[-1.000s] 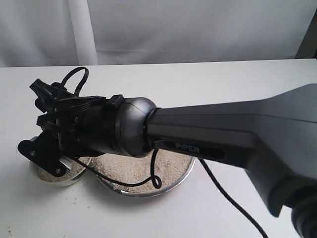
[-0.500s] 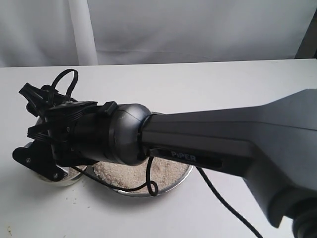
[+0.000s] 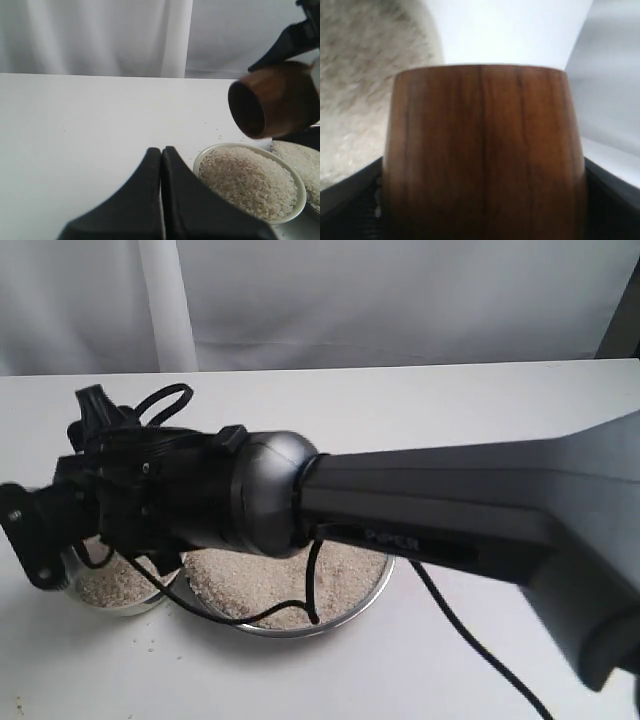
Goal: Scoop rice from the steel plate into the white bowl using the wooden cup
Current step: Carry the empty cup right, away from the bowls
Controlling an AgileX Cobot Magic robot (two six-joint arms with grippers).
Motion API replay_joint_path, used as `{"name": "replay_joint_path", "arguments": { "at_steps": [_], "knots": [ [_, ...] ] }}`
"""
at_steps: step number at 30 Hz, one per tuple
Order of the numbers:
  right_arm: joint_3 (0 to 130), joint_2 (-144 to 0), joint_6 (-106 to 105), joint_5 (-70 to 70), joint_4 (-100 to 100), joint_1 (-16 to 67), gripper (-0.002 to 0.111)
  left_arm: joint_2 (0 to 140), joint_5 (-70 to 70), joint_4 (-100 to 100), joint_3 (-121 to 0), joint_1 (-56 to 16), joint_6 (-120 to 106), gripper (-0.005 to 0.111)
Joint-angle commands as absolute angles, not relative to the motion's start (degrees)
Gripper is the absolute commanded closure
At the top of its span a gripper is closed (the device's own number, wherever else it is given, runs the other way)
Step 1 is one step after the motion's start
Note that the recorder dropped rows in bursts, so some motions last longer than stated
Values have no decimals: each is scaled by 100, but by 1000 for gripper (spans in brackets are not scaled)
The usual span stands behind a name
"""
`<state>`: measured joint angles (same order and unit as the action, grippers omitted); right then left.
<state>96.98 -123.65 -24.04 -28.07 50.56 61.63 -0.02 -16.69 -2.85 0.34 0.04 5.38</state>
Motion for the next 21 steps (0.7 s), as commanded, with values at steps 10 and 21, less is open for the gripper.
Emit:
{"name": "replay_joint_path", "arguments": {
  "at_steps": [10,21],
  "knots": [
    [7881,-10589,434,214,4513,5480,108,0,-1630,-252,0,-26,552,107],
    [5906,-9345,62,1822,3122,4411,108,0,-1630,-252,0,-26,552,107]
  ]
}}
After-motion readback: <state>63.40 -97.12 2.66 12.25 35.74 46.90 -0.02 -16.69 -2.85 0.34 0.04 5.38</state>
